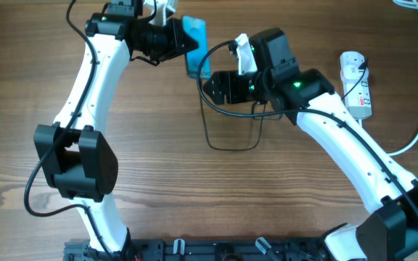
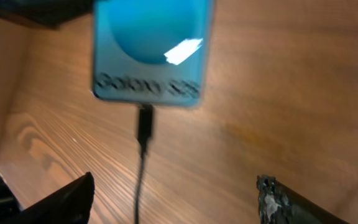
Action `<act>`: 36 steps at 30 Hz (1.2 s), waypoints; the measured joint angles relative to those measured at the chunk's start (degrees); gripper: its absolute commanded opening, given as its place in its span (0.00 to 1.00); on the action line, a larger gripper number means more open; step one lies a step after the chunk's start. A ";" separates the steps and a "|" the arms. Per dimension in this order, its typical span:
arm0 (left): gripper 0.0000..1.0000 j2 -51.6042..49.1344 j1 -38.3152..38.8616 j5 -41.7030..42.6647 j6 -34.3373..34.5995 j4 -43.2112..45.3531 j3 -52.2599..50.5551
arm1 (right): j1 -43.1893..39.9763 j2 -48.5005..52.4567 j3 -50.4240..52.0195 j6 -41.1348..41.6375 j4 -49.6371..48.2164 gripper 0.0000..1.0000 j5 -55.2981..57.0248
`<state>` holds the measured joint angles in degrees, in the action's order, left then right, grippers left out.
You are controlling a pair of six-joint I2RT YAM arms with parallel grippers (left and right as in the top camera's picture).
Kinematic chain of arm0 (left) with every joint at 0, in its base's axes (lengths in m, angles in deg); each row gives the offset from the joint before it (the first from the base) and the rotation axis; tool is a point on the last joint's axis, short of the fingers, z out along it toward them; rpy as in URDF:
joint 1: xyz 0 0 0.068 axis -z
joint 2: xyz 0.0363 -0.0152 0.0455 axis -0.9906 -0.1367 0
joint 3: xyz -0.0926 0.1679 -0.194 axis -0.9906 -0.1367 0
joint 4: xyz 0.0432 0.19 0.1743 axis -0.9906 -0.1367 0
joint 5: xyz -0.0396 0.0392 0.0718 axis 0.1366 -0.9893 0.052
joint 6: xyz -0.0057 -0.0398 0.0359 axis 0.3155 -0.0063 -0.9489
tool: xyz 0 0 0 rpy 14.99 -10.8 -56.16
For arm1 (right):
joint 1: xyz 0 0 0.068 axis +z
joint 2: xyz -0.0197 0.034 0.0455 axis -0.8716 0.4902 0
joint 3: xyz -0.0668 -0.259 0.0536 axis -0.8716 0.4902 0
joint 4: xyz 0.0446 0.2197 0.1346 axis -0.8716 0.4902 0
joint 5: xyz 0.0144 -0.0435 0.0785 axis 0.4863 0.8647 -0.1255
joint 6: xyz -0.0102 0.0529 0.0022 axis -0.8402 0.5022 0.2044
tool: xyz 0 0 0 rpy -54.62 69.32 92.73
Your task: Plug charger to phone and switch on socket
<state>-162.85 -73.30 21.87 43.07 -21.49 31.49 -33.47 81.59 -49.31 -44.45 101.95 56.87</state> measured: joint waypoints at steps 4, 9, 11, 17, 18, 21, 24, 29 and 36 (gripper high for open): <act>0.04 0.00 0.00 -6.03 0.00 -1.03 -2.73 | 0.00 0.00 -0.04 0.07 6.43 1.00 4.92; 0.04 -1.92 0.85 -7.23 0.00 -0.57 -6.64 | 0.00 0.00 -0.04 0.09 9.94 1.00 8.70; 0.04 -3.39 2.08 -7.26 0.00 -0.61 -7.30 | 0.00 0.00 -0.04 0.07 10.05 1.00 9.31; 0.04 -8.35 8.50 -7.26 0.00 -0.28 -7.45 | 0.00 0.00 -0.04 0.09 9.86 1.00 9.79; 0.04 -9.03 9.49 -7.21 0.00 -0.07 -7.48 | 0.00 0.00 -0.04 0.09 9.86 0.99 9.79; 0.05 -10.36 12.44 -7.23 0.02 1.40 -7.52 | 0.00 0.00 -0.04 0.09 9.81 1.00 9.79; 0.04 -10.58 14.16 -7.26 0.04 3.08 -7.56 | 0.00 0.00 -0.04 0.09 9.77 1.00 9.86; 0.04 -11.13 14.78 -9.29 1.60 5.95 -7.56 | 0.00 0.00 -0.04 0.22 9.73 1.00 9.92; 0.05 -14.64 14.73 -10.19 3.69 8.33 -7.56 | 0.00 0.00 -0.04 4.17 9.73 1.00 10.95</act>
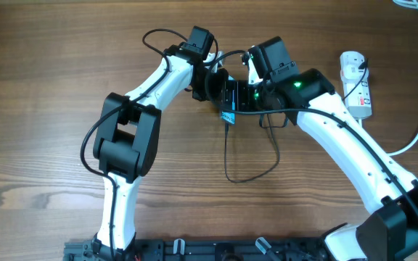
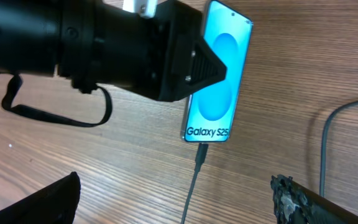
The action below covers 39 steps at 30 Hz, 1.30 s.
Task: Plug charger to phone and switch on socket
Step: 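Lower the phone flat onto the table with the left gripper and release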
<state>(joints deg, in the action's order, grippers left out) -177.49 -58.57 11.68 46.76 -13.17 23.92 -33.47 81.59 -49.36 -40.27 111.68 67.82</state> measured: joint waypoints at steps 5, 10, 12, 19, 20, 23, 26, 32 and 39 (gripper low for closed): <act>0.16 0.00 0.00 -0.11 0.22 0.15 0.00 | 0.00 0.00 0.00 0.48 -0.02 1.00 3.13; 0.21 -0.02 0.00 -1.51 0.42 0.13 0.00 | 0.00 0.00 0.00 0.48 0.00 1.00 4.13; 0.28 -0.04 0.00 -2.03 0.44 0.15 0.00 | 0.00 0.00 0.00 0.48 0.02 1.00 4.17; 0.32 -0.11 0.00 -4.46 0.44 -0.81 0.00 | 0.00 0.00 0.00 0.52 0.04 1.00 4.55; 0.34 -0.11 0.00 -4.76 0.44 -0.96 0.00 | 0.00 0.00 0.00 0.66 0.04 1.00 4.87; 0.41 -0.11 0.00 -6.10 0.46 -1.81 0.00 | 0.00 0.00 0.00 0.90 0.26 1.00 6.47; 0.57 -0.11 0.00 -6.69 0.42 -2.03 0.00 | 0.00 0.00 0.00 1.84 0.92 1.00 8.24; 0.82 -0.11 0.00 -7.13 0.55 -2.91 0.00 | -2.58 0.00 0.00 3.69 3.45 1.00 11.67; 1.00 1.73 -1.64 -13.55 0.42 -6.97 0.04 | -16.98 0.00 0.00 3.89 6.54 1.00 12.35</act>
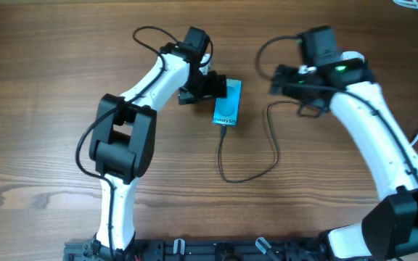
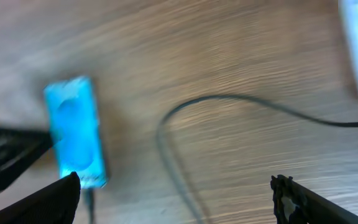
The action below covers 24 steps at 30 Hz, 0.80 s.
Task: Plug charger to phone and switch on socket
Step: 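Lower the phone flat onto the table with the left gripper and release, then move the right gripper over the white power strip's switch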
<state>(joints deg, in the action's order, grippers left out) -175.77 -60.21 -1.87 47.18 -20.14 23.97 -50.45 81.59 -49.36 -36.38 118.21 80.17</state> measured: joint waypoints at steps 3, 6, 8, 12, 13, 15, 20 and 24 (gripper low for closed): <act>1.00 4.92 -2.93 -3.56 0.00 -0.22 -0.44 | -6.67 0.00 0.00 0.11 0.09 1.00 0.35; 1.00 11.45 -5.73 -6.08 0.00 -0.22 -0.44 | -10.86 0.00 0.00 0.22 0.09 1.00 1.22; 1.00 16.15 -7.96 -7.30 0.00 -0.35 -0.37 | -13.20 0.00 0.00 0.48 0.02 1.00 3.32; 1.00 18.62 -11.06 -8.39 0.00 -2.93 -0.09 | -20.24 0.07 0.00 3.72 -2.45 1.00 6.16; 1.00 18.40 -11.30 -8.59 0.00 -3.89 -0.17 | -22.51 0.39 0.00 4.44 -3.26 1.00 6.80; 1.00 18.36 -11.30 -8.59 0.00 -3.98 -0.26 | -25.35 1.68 0.00 5.27 -3.98 0.99 7.26; 1.00 18.36 -11.23 -8.59 0.00 -3.96 -0.26 | -30.32 8.04 0.00 5.77 -5.97 1.00 7.23; 1.00 18.36 -11.23 -8.59 0.00 -3.98 -0.26 | -32.57 12.04 0.00 5.53 -11.10 1.00 6.45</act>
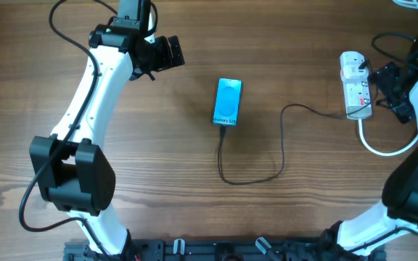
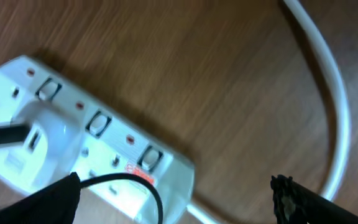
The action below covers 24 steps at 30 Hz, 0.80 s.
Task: Plug charger to phone and switch on socket
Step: 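Move the right gripper over the white power strip's switch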
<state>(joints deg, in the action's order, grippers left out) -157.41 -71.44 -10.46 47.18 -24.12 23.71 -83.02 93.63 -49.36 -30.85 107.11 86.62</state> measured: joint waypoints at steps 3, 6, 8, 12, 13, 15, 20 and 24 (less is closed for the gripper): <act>1.00 0.00 0.00 -0.02 0.00 0.02 0.00 | -0.13 1.75 0.00 -0.92 -0.66 1.00 -1.70; 1.00 0.00 0.00 -0.04 0.00 0.02 0.00 | -0.13 1.81 0.00 -4.02 -1.01 1.00 -4.31; 1.00 0.00 0.00 -0.15 0.00 0.02 0.00 | -0.13 1.81 0.00 -5.49 -0.87 1.00 -6.80; 1.00 0.00 0.00 -0.20 0.00 0.02 0.00 | -0.13 1.44 0.00 -10.23 -0.87 1.00 -17.18; 1.00 0.00 0.00 -0.20 0.00 0.02 0.00 | -0.13 1.09 0.00 -11.34 -0.63 1.00 -18.84; 1.00 0.00 0.00 -0.20 0.00 0.02 0.00 | -0.13 -1.20 0.00 -13.77 0.22 1.00 -22.08; 1.00 0.00 0.00 -0.20 0.00 0.00 0.00 | -0.68 -7.78 0.00 -10.97 0.61 1.00 -18.21; 1.00 0.00 0.00 -0.22 0.00 0.02 0.00 | -2.19 -9.22 0.00 -3.04 0.17 1.00 -6.21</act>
<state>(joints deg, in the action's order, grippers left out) -157.41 -71.44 -10.68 47.18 -24.10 23.71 -85.20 84.41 -49.36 -33.89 107.28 80.41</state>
